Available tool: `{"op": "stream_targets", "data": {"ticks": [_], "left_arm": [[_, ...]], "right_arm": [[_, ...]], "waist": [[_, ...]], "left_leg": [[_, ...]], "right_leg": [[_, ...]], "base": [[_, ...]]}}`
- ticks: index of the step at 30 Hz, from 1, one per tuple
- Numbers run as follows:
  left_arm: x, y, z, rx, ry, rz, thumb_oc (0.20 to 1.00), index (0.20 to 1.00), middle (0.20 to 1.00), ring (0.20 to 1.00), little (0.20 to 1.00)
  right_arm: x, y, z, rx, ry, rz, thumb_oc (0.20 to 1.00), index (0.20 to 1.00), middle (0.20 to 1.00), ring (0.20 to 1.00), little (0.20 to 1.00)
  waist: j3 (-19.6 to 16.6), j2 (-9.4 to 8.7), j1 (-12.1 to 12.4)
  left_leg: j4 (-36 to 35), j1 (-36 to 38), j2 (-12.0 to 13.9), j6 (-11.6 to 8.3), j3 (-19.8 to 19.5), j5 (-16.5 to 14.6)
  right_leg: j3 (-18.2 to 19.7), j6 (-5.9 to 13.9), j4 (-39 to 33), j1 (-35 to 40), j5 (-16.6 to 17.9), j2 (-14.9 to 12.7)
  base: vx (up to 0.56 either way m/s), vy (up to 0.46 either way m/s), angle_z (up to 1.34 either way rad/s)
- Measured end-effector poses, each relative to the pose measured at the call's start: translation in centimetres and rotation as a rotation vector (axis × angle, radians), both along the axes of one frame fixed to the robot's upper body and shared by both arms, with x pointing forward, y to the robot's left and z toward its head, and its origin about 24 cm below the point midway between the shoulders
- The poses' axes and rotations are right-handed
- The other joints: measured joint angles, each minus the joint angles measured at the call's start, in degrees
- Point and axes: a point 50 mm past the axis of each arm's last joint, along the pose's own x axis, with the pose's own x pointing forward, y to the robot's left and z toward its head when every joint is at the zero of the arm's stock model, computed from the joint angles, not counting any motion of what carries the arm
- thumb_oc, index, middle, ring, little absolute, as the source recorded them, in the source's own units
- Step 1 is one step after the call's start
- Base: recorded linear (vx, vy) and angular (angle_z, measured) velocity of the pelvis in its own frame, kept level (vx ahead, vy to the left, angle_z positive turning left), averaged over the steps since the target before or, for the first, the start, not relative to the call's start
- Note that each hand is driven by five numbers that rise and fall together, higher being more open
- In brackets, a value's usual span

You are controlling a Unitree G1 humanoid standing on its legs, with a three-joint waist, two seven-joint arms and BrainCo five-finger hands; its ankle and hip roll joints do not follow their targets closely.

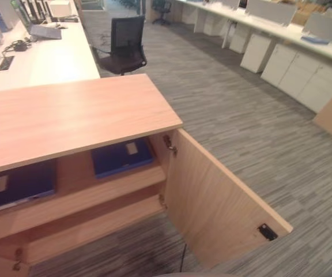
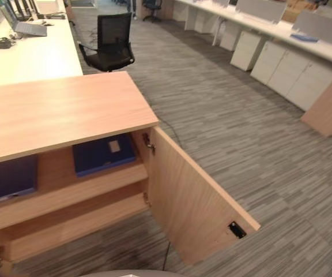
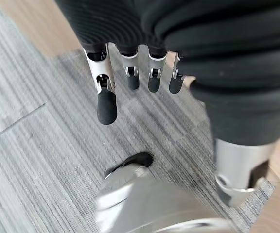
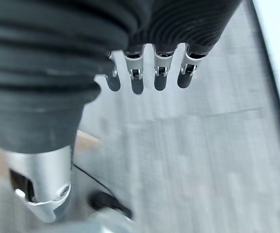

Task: Put the empty folder in the office cabinet

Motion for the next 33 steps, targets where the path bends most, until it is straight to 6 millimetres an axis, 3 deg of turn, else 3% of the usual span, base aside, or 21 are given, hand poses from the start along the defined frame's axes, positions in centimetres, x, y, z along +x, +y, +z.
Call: {"op": "stream_targets", "data": {"ticks": [2,5,6,7,12,13,15,16,19,20,21,22,23,24,25,27,28,29,30,31,33], "left_arm": [[1.0,-0.4,0.0,-0.016,-0.023,-0.01,1.0,1.0,1.0,1.0,1.0],[2.4,-0.5,0.3,-0.018,-0.047,-0.054,1.0,1.0,1.0,1.0,1.0],[2.5,-0.6,0.3,-0.02,-0.052,-0.063,1.0,1.0,1.0,1.0,1.0],[2.5,-0.4,0.3,-0.019,-0.058,-0.066,1.0,1.0,1.0,1.0,1.0],[2.2,0.7,0.6,0.0,-0.046,-0.064,1.0,1.0,1.0,1.0,1.0],[2.0,0.9,0.7,0.0,-0.04,-0.064,1.0,1.0,1.0,1.0,1.0],[1.9,1.3,0.8,0.008,-0.034,-0.076,1.0,1.0,1.0,1.0,1.0],[2.0,2.1,1.1,0.028,-0.029,-0.09,1.0,1.0,1.0,1.0,1.0],[2.6,4.3,2.2,0.076,-0.043,-0.092,1.0,1.0,1.0,1.0,1.0],[3.0,4.9,2.6,0.09,-0.056,-0.092,1.0,1.0,1.0,1.0,1.0],[3.2,5.4,2.9,0.103,-0.064,-0.089,1.0,1.0,1.0,1.0,1.0],[2.5,4.0,2.0,0.078,-0.041,-0.075,1.0,1.0,1.0,1.0,1.0],[2.7,2.3,1.3,0.036,-0.044,-0.083,1.0,1.0,1.0,1.0,1.0],[2.9,1.8,1.2,0.02,-0.051,-0.088,1.0,1.0,1.0,1.0,1.0],[3.0,2.0,1.3,0.029,-0.046,-0.097,1.0,1.0,1.0,1.0,1.0],[3.1,5.0,2.6,0.097,-0.047,-0.09,1.0,1.0,1.0,1.0,1.0],[2.0,6.9,3.4,0.14,-0.023,-0.076,1.0,1.0,1.0,1.0,1.0],[1.9,7.0,3.4,0.144,-0.021,-0.075,1.0,1.0,1.0,1.0,1.0],[1.0,7.6,3.6,0.153,-0.006,-0.059,1.0,1.0,1.0,1.0,1.0],[0.1,7.5,3.3,0.14,0.014,-0.055,1.0,1.0,1.0,1.0,1.0],[0.3,6.8,3.0,0.113,0.01,-0.079,1.0,1.0,1.0,1.0,1.0]], "right_arm": [[0.8,-1.3,0.5,-0.037,-0.025,-0.011,1.0,1.0,1.0,1.0,1.0],[1.3,-1.8,0.7,-0.049,-0.036,-0.008,1.0,1.0,1.0,1.0,1.0],[1.7,-1.7,0.7,-0.047,-0.046,-0.005,1.0,1.0,1.0,1.0,1.0],[1.7,-1.3,0.6,-0.035,-0.045,-0.005,1.0,1.0,1.0,1.0,1.0],[1.7,-1.0,0.5,-0.027,-0.061,-0.046,1.0,1.0,1.0,1.0,1.0],[0.9,-1.4,0.5,-0.035,-0.05,-0.081,1.0,1.0,1.0,1.0,1.0],[0.6,-2.7,1.0,-0.064,-0.057,-0.133,1.0,1.0,1.0,1.0,1.0],[1.1,-5.0,2.1,-0.118,-0.112,-0.223,1.0,1.0,1.0,1.0,1.0],[1.1,-7.6,3.4,-0.188,-0.177,-0.359,1.0,1.0,1.0,1.0,1.0],[1.2,-8.1,3.7,-0.198,-0.186,-0.367,1.0,1.0,1.0,1.0,1.0],[2.0,-8.5,4.1,-0.208,-0.207,-0.362,1.0,1.0,1.0,1.0,1.0],[4.5,-10.1,5.4,-0.245,-0.274,-0.349,1.0,1.0,1.0,1.0,1.0],[5.0,-10.7,6.0,-0.265,-0.296,-0.341,1.0,1.0,1.0,1.0,1.0],[6.0,-10.9,6.4,-0.265,-0.329,-0.338,1.0,1.0,1.0,1.0,1.0],[5.4,-11.6,6.7,-0.285,-0.326,-0.366,1.0,1.0,1.0,1.0,1.0],[5.1,-13.1,7.9,-0.331,-0.349,-0.358,1.0,1.0,1.0,1.0,1.0],[5.4,-13.7,8.4,-0.349,-0.349,-0.337,1.0,1.0,1.0,1.0,1.0],[5.5,-13.8,8.5,-0.351,-0.354,-0.333,1.0,1.0,1.0,1.0,1.0],[6.6,-14.6,9.6,-0.376,-0.385,-0.284,1.0,1.0,1.0,1.0,1.0],[8.2,-15.2,10.9,-0.396,-0.43,-0.197,1.0,1.0,1.0,1.0,1.0],[8.7,-17.0,13.0,-0.457,-0.461,-0.172,1.0,1.0,1.0,1.0,1.0]], "waist": [[0.28,3.17,-0.57],[1.03,3.81,-0.63],[1.17,3.84,-0.46],[1.46,3.78,-0.26],[2.39,1.91,-0.69],[2.82,1.46,-1.44],[3.35,1.44,-2.02],[3.5,1.75,-3.16],[4.0,1.12,-3.67],[4.41,0.7,-4.12],[5.73,1.58,-3.92],[6.09,3.77,-3.29],[5.4,5.03,-2.45],[5.23,3.86,-1.43],[4.05,2.98,-1.03],[1.22,-0.48,-0.62],[-0.46,-1.93,-0.81],[-0.67,-1.98,-1.03],[-1.73,-1.39,-1.38],[-3.04,1.08,-1.36],[-4.17,3.88,-1.3]], "left_leg": [[-3.64,1.72,-0.18,1.09,-0.03,0.76],[-4.15,1.52,-2.23,2.77,0.81,2.44],[-4.27,1.15,-2.63,3.49,1.41,2.4],[-4.31,1.18,-3.2,3.72,2.27,2.27],[-4.5,-0.13,-5.36,5.52,3.56,2.76],[-4.13,-0.23,-6.17,5.95,3.77,3.25],[-4.19,0.36,-7.17,6.47,4.78,4.01],[-4.41,0.48,-7.36,7.3,6.3,4.37],[-5.71,1.78,-8.19,8.32,8.43,4.97],[-5.57,1.47,-8.42,9.19,9.27,5.82],[-5.83,1.28,-7.7,10.2,10.52,6.1],[-5.96,0.43,-5.7,11.81,13.25,5.62],[-5.9,0.97,-5.16,11.9,13.31,5.85],[-6.73,1.66,-5.33,11.47,13.04,6.26],[-6.73,1.49,-5.72,11.2,12.43,6.44],[-6.74,-0.28,-5.24,8.27,11.41,8.49],[-6.79,-0.23,-3.64,5.08,11.42,9.52],[-6.79,-0.23,-3.39,4.74,11.42,9.67],[-6.7,-0.46,-0.34,2.55,11.71,10.93],[-6.2,-0.8,2.98,1.14,11.82,12.19],[-4.22,-3.05,6.04,0.31,6.43,12.87]], "right_leg": [[0.42,0.29,0.44,-2.12,1.43,0.06],[1.02,1.43,1.97,-4.43,2.43,-1.96],[0.93,1.95,2.91,-5.4,2.22,-2.8],[-0.37,3.74,4.67,-6.27,1.06,-4.27],[-0.1,5.48,7.37,-9.69,1.78,-6.92],[-0.23,6.74,7.44,-10.1,2.49,-7.58],[0.65,7.59,8.35,-10.51,3.28,-8.07],[1.43,8.5,8.29,-10.83,4.04,-8.45],[2.34,10.58,6.94,-10.27,5.66,-8.96],[1.02,12.91,6.3,-10.29,6.54,-9.76],[-1.63,15.32,6.98,-10.51,6.49,-10.6],[-5.7,15.38,22.92,-12.71,3.09,-17.18],[-5.55,15.33,29.24,-11.35,1.31,-21.89],[-1.12,17.99,30.06,-5.29,-0.08,-26.45],[2.78,20.37,27.58,-0.85,-0.31,-27.37],[4.17,20.66,10.86,7.95,0.42,-25.68],[1.66,19.49,2.91,12.29,-1.13,-23.03],[1.52,19.45,2.07,12.73,-1.4,-22.69],[1.68,18.9,-2.52,14.44,-3.06,-19.12],[3.67,17.87,-3.23,13.65,-3.18,-15.28],[3.53,14.57,-1.43,12.08,-4.35,-10.96]], "base": [[-0.12,0.175,-0.15],[-0.08,0.112,-0.12],[-0.13,0.141,-0.23],[-0.15,0.176,-0.27],[-0.1,0.113,-0.18],[-0.19,0.176,-0.2],[-0.18,0.156,-0.32],[-0.15,0.119,-0.5],[-0.18,0.081,-0.35],[-0.24,0.038,-0.21],[-0.16,0.026,-0.61],[-0.18,-0.051,-0.82],[-0.05,-0.084,-0.7],[-0.09,-0.176,-0.19],[-0.06,-0.176,-0.05],[-0.01,-0.312,0.02],[0.01,-0.452,0.02],[-0.01,-0.39,-0.19],[-0.01,-0.291,-0.39],[-0.03,-0.299,-0.52],[-0.05,-0.334,-0.08]]}}
